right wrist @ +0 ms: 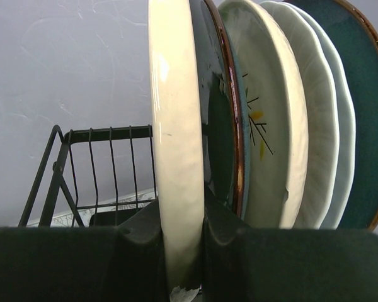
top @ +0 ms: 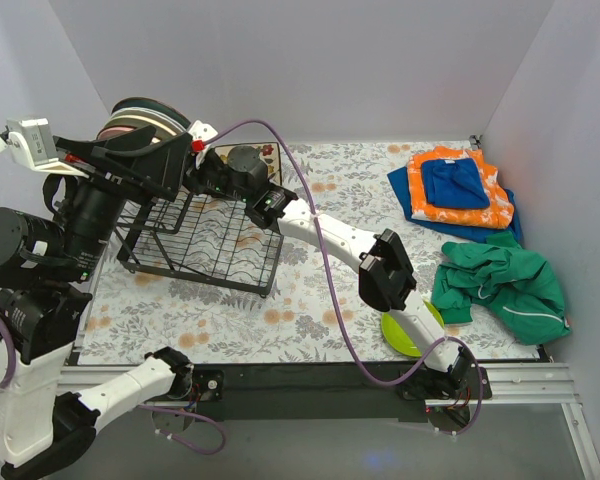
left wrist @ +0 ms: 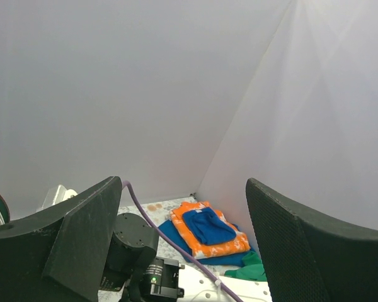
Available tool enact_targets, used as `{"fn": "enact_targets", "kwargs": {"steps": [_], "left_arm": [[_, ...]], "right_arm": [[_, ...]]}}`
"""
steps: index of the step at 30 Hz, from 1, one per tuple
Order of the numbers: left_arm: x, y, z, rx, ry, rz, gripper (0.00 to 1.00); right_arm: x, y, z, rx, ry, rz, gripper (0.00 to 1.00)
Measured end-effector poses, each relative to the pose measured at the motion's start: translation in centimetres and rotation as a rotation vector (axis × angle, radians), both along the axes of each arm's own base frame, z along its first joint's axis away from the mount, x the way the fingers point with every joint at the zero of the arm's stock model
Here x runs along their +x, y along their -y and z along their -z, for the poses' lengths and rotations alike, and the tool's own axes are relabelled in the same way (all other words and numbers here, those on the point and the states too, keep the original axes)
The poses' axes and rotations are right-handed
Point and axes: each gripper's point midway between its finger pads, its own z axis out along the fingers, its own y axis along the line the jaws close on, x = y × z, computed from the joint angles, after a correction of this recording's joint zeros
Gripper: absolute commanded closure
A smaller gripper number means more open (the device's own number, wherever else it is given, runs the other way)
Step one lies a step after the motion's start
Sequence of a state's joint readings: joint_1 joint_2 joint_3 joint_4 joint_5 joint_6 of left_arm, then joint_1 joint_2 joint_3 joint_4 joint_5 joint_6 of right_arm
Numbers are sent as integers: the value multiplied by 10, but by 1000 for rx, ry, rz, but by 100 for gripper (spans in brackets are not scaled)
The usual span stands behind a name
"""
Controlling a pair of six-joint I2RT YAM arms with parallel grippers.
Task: Load the plates into the dish rack
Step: Insert the plate into the dish rack
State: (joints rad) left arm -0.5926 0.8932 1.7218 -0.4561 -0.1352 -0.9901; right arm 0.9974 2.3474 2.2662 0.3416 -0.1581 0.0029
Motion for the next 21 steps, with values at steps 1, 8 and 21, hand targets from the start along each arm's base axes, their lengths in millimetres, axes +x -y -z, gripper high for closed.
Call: {"fn": "enact_targets", "kwargs": {"steps": [1, 8, 21], "left_arm": [[0, 0, 0, 0, -1, 0, 22], [0, 0, 0, 0, -1, -1, 21], [0, -1, 0, -2, -2, -3, 21]], "right_arm": [[0, 0, 0, 2, 1, 0, 80], [-1, 1, -7, 20, 10, -2, 67], [-14, 23, -63, 103, 67, 0, 59]]}}
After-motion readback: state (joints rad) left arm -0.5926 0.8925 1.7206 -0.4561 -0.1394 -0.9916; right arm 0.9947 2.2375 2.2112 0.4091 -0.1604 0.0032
